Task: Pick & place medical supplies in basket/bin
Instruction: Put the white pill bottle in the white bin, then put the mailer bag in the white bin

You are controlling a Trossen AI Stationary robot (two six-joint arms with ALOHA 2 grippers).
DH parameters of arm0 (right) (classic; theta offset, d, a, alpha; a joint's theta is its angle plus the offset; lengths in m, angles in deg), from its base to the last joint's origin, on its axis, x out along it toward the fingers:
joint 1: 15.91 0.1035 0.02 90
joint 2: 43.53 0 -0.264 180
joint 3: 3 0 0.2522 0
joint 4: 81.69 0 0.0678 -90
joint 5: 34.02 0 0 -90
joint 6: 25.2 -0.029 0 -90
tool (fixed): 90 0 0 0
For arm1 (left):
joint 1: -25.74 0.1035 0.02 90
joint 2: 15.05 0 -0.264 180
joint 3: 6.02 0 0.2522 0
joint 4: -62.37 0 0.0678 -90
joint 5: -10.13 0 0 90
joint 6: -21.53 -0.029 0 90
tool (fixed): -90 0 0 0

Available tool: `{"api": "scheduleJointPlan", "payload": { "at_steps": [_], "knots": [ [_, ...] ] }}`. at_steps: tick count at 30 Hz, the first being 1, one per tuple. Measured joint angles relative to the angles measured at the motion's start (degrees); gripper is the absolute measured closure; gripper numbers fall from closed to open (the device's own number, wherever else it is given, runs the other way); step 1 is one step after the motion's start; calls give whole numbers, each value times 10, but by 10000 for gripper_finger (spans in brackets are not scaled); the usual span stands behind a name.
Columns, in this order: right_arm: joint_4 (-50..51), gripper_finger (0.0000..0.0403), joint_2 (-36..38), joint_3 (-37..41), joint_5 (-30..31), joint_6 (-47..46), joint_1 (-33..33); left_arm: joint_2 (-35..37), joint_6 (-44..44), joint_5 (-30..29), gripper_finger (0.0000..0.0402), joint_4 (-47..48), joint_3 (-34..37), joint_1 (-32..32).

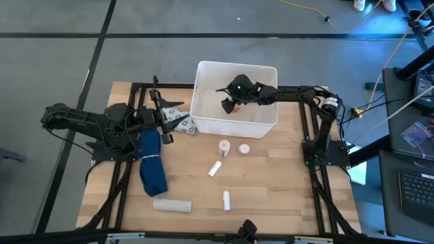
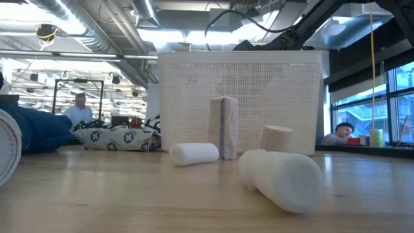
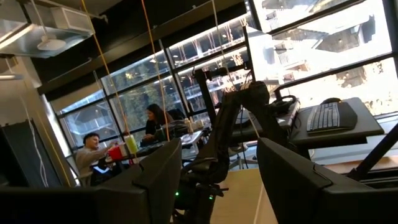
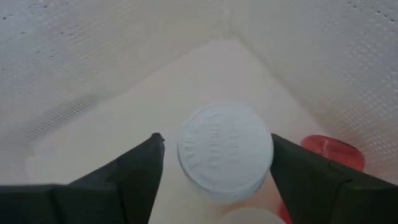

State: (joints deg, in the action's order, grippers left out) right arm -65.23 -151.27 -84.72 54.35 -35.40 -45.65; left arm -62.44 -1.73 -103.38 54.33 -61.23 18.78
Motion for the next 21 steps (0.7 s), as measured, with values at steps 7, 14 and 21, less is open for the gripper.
{"api": "scheduleJointPlan", "payload": {
  "at_steps": [7, 14, 21],
  "knots": [
    [14, 120, 0, -29, 0, 0, 1, 0, 8, 0, 198, 5, 0, 0],
    [47, 120, 0, -82, 0, 1, 2, 0, 30, 1, 198, 39, 0, 0],
    [210, 120, 0, -196, -31, 23, 2, 0, 51, -62, 199, 116, 0, 0]
  ]
}}
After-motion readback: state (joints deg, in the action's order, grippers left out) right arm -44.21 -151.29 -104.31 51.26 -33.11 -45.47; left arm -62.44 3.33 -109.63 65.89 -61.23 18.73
